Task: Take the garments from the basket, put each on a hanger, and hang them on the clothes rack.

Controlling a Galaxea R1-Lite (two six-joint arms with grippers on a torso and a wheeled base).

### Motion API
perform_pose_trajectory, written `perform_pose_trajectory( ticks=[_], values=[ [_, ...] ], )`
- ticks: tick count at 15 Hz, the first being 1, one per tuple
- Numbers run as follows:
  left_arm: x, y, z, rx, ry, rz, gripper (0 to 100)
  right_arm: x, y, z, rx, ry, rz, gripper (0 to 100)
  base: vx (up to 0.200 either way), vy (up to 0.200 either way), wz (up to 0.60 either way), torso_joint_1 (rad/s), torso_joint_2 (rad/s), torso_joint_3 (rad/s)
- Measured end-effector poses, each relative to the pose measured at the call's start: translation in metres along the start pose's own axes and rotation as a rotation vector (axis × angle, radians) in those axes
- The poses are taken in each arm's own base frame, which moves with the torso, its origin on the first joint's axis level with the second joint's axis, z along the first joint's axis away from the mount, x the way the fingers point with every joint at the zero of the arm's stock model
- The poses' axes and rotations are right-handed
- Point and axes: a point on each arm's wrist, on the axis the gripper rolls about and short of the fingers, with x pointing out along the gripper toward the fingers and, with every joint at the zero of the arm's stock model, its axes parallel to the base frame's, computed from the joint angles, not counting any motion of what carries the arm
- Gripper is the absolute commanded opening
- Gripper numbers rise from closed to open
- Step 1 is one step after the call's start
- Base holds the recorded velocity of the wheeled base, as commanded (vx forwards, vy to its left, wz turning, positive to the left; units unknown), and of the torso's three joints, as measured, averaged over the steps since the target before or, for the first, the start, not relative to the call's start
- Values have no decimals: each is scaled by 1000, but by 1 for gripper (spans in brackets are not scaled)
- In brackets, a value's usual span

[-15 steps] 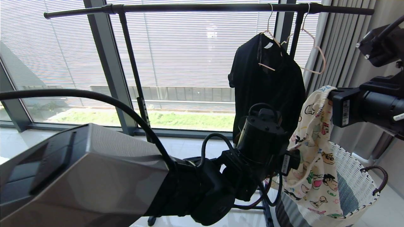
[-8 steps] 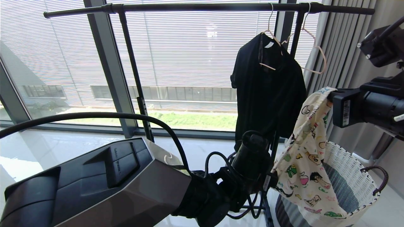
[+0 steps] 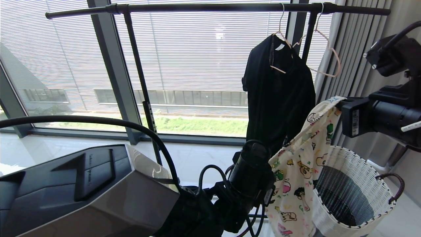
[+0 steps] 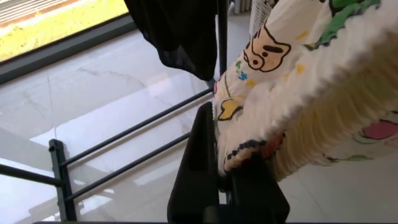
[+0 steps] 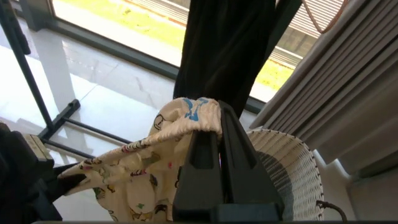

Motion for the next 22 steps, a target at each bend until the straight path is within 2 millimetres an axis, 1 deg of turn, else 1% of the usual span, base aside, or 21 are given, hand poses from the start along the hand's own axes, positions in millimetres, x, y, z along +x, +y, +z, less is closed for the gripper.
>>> perform_pose_trajectory(
  ticks=[2,4,6,8,9,10,11,12,13,14,15,16,18,20,22],
  values=[
    [-23,2,-5,49,-1,-7,0,1,2,-4,-9,14,3,0,0,0,0,0,0,0],
    [-51,9,-4,59,-9,-12,0,1,3,-9,-17,29,6,0,0,0,0,0,0,0],
    [-84,23,3,64,-6,-8,0,-1,5,-15,-33,48,17,0,0,0,0,0,0,0],
    [-127,40,14,81,44,-4,0,-13,11,-23,-92,118,76,0,0,0,0,0,0,0],
    [-150,49,20,92,78,-4,0,-21,12,-25,-121,149,108,0,0,0,0,0,0,0],
    [-173,58,28,104,121,-2,0,-27,12,-22,-123,143,127,0,0,0,0,0,0,0],
    [-195,66,42,103,124,0,0,-31,12,-19,-120,131,136,0,0,0,0,0,0,0],
    [-217,73,55,106,109,-1,0,-33,11,-18,-115,122,139,0,0,0,0,0,0,0],
    [-236,78,69,121,58,-5,0,-35,10,-16,-111,112,142,0,0,0,0,0,0,0],
    [-250,82,79,147,7,-7,0,-37,9,-12,-104,100,142,0,0,0,0,0,0,0],
    [-260,85,89,161,-45,-1,0,-38,8,-4,-92,80,141,0,0,0,0,0,0,0],
    [-267,89,96,159,-75,19,0,-40,6,3,-90,74,141,0,0,0,0,0,0,0],
    [-272,96,102,140,-98,88,0,-45,2,17,-102,91,160,0,0,0,0,0,0,0],
    [-277,99,108,129,-126,100,0,-50,-2,31,-97,70,183,0,0,0,0,0,0,0],
    [-281,100,114,124,-153,103,0,-52,-4,37,-104,52,184,0,0,0,0,0,0,0]
  ],
)
